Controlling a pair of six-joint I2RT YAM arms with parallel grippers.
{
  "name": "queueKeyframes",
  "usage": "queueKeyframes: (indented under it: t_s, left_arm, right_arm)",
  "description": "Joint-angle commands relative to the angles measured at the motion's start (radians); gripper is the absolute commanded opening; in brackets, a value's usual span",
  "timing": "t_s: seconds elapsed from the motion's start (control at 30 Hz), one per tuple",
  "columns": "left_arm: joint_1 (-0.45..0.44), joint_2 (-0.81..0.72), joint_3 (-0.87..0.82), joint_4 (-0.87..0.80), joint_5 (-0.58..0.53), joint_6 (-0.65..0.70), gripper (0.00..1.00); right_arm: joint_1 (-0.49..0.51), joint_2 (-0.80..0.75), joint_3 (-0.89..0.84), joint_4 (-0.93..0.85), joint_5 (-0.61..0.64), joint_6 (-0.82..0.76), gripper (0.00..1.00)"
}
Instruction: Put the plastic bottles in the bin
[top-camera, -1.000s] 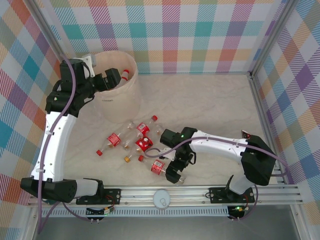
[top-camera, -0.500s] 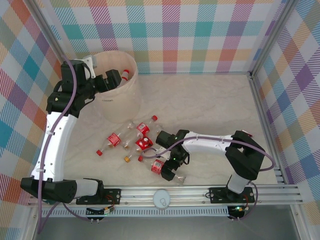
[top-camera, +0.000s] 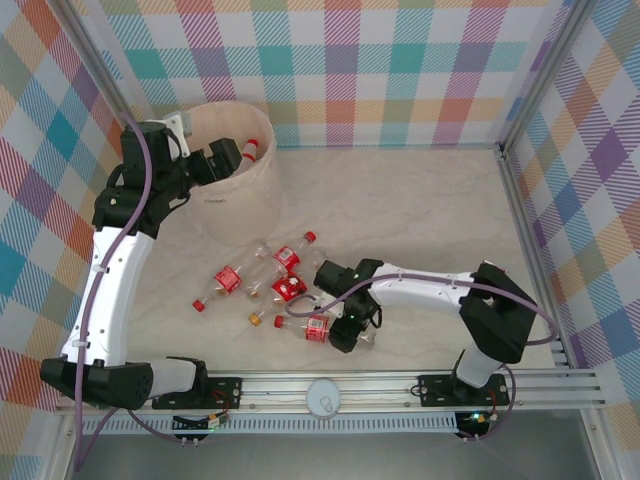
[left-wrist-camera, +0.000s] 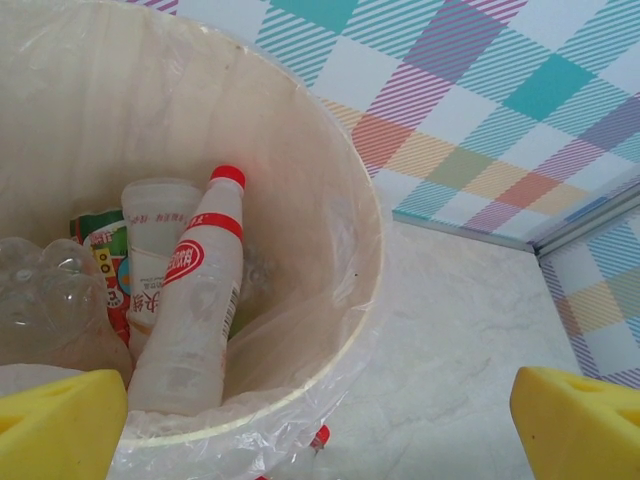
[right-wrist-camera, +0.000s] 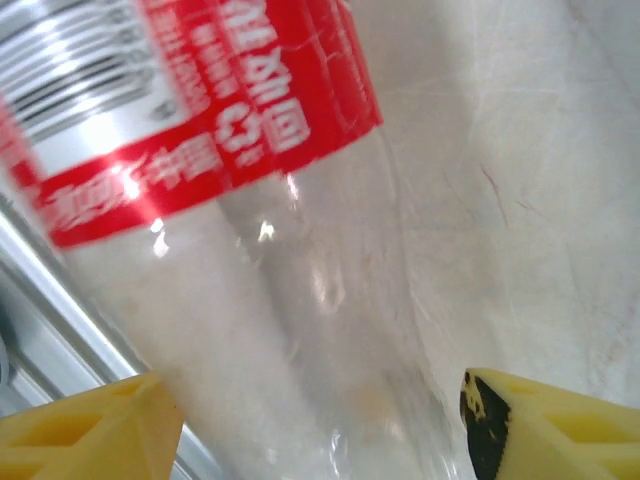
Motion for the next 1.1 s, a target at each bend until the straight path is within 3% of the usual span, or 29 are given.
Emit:
queueKeyframes:
  t_s: [0.0,0.23,0.43,0.67,0.83,1.07]
  left_arm:
    - [-0.002,-0.002,-0.016,0.055,0.009,-0.032,0.97]
    - [-0.002,0.004,-0.029,0.078,0.037,-0.062,0.97]
    - [-0.002,0.005,-0.049,0.101,0.044,-0.077,0.97]
    - [-0.002,0.0,-0.059,0.094,0.035,-0.074,0.97]
    - [-0.003,-0.004,-0.066,0.098,0.037,-0.076,0.97]
    - [-0.001,-0.013,-0.066,0.093,0.019,-0.072,0.96]
  right_arm:
    - [0.003,-0.062,0.014,-0.056,0.022,-0.012,0.7]
    - [-0.062,-0.18,0.043,-0.111,0.018,-0.029,0.7]
    - [-0.044,-0.174,0.022,-0.093,-0.076,-0.067,0.89]
    - [-0.029,-0.077,-0.02,0.003,-0.072,-0.065,0.94]
    - [-0.031,0.013,-0.033,0.074,-0.034,-0.08,0.91]
    - [-0.029,0.025,-0.026,0.071,-0.02,-0.086,0.7]
